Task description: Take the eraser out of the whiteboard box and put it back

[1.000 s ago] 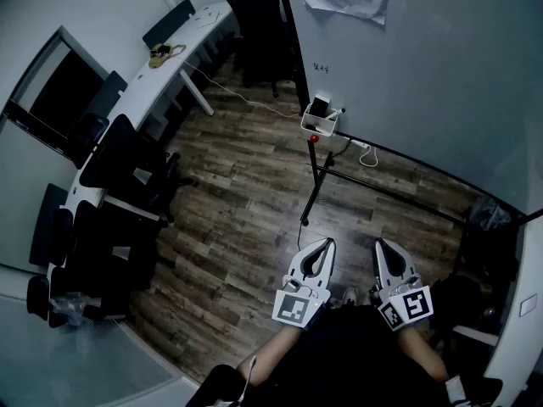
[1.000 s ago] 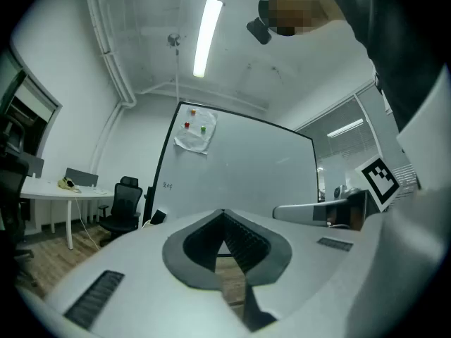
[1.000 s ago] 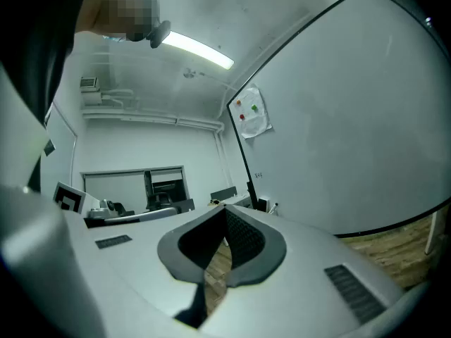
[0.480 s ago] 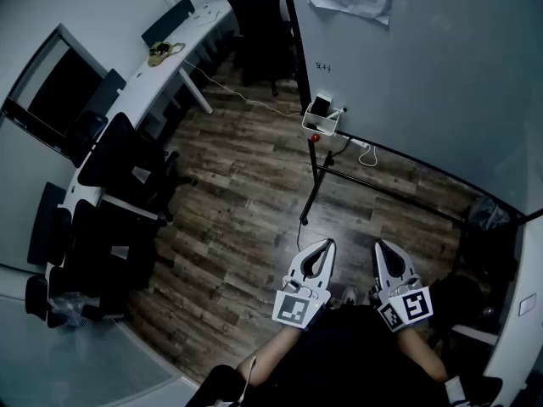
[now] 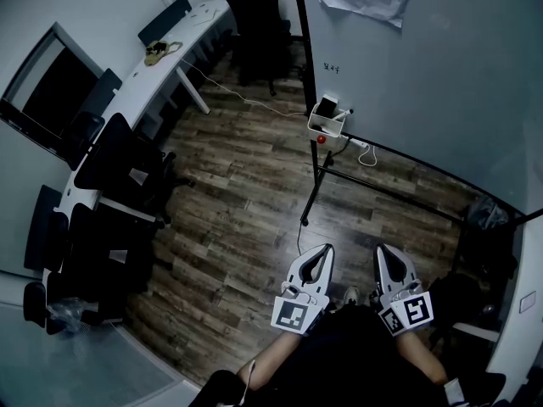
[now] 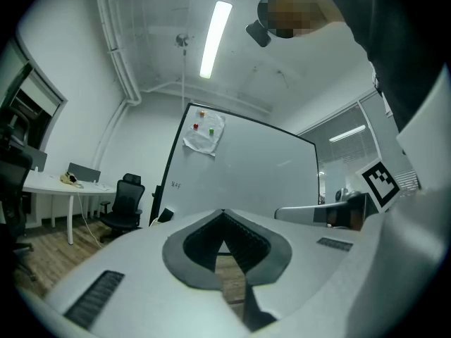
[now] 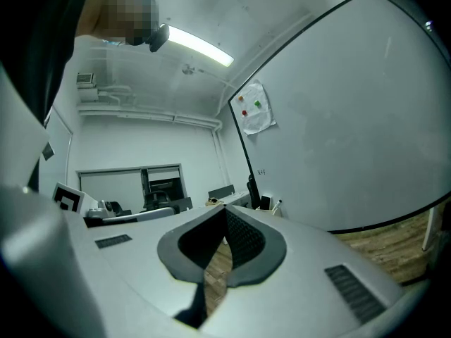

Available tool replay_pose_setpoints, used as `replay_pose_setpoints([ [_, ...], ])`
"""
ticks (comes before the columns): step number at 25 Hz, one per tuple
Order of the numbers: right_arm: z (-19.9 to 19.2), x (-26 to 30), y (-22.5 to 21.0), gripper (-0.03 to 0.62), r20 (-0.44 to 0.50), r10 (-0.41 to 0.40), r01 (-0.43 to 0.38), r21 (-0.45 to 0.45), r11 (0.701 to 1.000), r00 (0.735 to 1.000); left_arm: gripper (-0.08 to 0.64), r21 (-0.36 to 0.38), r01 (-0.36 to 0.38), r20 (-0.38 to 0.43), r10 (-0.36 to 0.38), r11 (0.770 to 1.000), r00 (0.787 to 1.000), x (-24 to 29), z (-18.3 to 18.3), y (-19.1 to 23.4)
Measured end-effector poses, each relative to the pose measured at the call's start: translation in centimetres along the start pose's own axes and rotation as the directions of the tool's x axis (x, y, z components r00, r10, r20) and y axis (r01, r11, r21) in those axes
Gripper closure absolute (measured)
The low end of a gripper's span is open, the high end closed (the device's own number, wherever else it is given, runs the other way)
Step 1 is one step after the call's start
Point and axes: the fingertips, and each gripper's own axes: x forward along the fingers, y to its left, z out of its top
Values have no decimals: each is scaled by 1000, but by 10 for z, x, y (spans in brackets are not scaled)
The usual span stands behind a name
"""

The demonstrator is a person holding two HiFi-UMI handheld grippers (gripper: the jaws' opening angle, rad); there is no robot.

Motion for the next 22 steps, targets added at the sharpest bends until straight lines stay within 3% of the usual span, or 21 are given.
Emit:
replay_pose_setpoints([
  [9, -7, 30, 16, 584, 0, -56, 56, -33, 998, 998, 554, 6, 17, -41, -17, 1000, 999, -12, -5, 45],
  [13, -6, 43, 15, 584, -5, -74, 74, -40, 996, 997, 554, -30, -10, -24, 9, 999, 1000, -12, -2, 63],
  [22, 0, 91, -4, 584, 0, -65, 65, -32, 997, 998, 554, 11, -60, 2, 60, 998, 998, 22, 12, 97],
])
